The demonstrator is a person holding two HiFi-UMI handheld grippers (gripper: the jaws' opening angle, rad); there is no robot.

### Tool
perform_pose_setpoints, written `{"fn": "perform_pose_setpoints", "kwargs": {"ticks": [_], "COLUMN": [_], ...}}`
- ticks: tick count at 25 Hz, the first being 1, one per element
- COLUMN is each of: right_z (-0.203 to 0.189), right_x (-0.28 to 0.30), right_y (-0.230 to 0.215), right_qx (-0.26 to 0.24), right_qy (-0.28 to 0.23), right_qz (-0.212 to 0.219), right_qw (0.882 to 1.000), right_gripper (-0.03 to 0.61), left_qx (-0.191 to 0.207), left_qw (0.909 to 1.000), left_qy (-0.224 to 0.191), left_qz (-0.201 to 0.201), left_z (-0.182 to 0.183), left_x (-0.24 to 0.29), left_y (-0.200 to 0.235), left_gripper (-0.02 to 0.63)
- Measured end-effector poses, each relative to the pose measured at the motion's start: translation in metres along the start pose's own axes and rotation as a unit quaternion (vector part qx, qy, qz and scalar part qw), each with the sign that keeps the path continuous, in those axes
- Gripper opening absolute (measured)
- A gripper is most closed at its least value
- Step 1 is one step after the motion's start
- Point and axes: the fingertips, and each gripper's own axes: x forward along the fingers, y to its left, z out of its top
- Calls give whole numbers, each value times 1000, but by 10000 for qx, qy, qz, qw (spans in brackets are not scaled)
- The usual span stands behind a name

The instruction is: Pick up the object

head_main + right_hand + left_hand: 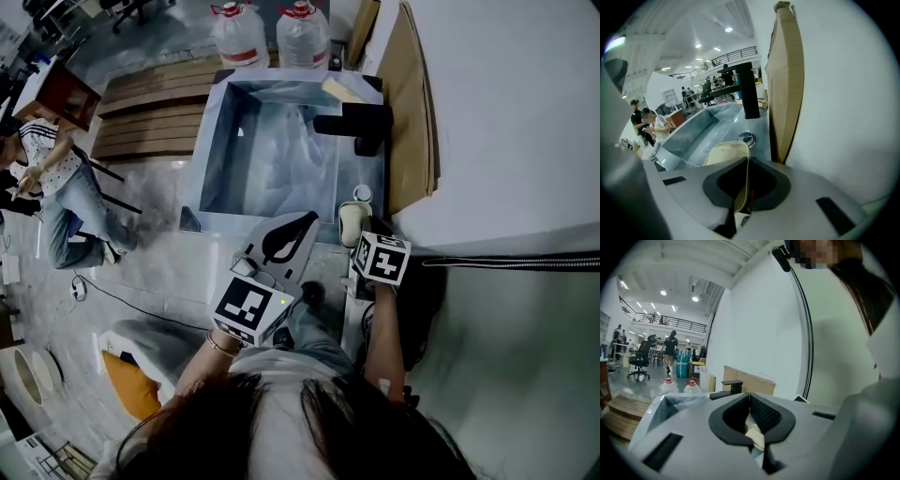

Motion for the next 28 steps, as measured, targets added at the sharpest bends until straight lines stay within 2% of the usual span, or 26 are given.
{"fn": "perform_pose_setpoints", "kwargs": {"ticks": [4,11,28], "right_z": [0,4,3], "right_x": [-6,-34,-123], "right_y": [-1,9,70], "right_qx": [19,303,355], "right_qy": [-137,-398,-1001], "right_qz": [-139,-113,-39], "right_qw": [9998,9987,9943], "right_gripper": [34,34,34], "left_qx": [-14,-19,66], "left_qw": [10000,9998,9985], "left_qy": [-60,-157,-534], "left_qz": [66,96,98], "left_z": [-1,2,9], "left_x": [-9,-36,-126], "left_y": [3,0,-19], "left_gripper": [9,9,9]}}
